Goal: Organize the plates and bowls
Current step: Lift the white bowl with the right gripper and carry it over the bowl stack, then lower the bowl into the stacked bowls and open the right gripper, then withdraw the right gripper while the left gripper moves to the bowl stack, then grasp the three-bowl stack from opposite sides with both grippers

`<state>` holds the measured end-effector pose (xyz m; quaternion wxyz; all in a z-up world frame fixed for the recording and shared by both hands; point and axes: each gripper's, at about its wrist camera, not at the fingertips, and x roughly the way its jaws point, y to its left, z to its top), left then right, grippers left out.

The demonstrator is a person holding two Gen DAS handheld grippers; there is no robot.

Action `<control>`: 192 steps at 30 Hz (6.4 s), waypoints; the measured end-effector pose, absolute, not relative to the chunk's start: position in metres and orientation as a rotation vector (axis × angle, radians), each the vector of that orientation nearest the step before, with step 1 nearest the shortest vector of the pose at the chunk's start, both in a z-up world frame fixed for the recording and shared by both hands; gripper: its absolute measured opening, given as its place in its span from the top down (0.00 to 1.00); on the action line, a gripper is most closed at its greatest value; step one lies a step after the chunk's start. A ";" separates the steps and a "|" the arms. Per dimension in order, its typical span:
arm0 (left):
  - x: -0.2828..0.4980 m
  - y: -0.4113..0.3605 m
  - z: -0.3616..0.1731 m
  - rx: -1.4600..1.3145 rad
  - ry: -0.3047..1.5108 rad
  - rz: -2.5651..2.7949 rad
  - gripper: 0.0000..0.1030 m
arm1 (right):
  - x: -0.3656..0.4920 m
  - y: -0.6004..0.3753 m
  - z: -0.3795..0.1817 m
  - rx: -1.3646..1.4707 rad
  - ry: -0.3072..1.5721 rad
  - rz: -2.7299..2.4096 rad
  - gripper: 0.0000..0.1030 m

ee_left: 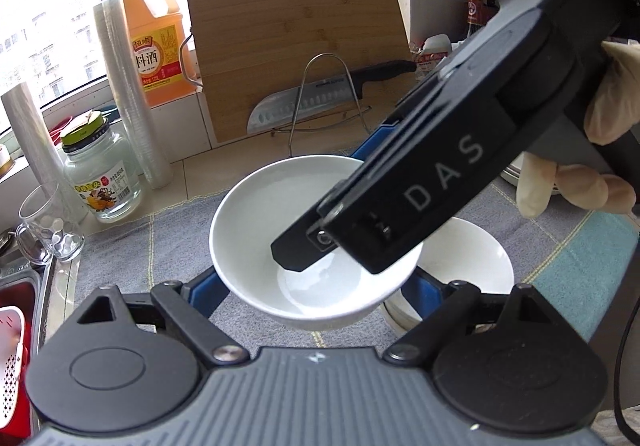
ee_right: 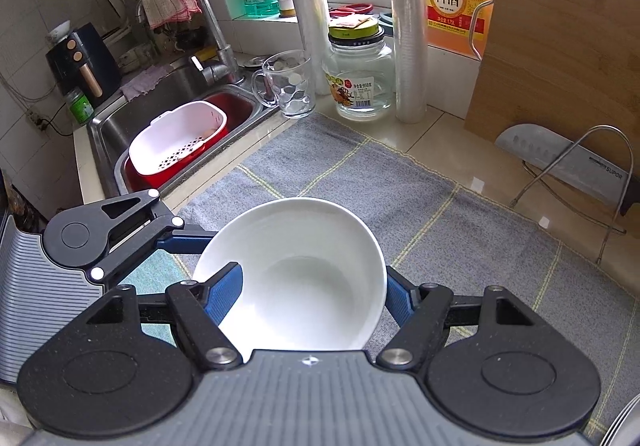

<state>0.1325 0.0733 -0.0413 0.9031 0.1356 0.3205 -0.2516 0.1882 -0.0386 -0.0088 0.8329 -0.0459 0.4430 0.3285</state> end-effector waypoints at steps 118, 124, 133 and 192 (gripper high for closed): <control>0.105 0.072 -0.046 0.259 0.715 -0.660 0.05 | 0.091 -0.177 -0.051 0.000 0.891 0.386 0.00; 0.101 0.069 -0.073 0.259 0.761 -0.585 0.05 | 0.077 -0.176 -0.075 -0.085 0.918 0.482 0.00; 0.103 0.051 -0.113 0.328 0.819 -0.571 0.05 | 0.084 -0.152 -0.133 -0.256 0.983 0.552 0.00; 0.163 0.044 -0.110 0.536 0.665 -1.206 0.16 | 0.117 -0.125 -0.105 -0.496 0.876 0.896 0.14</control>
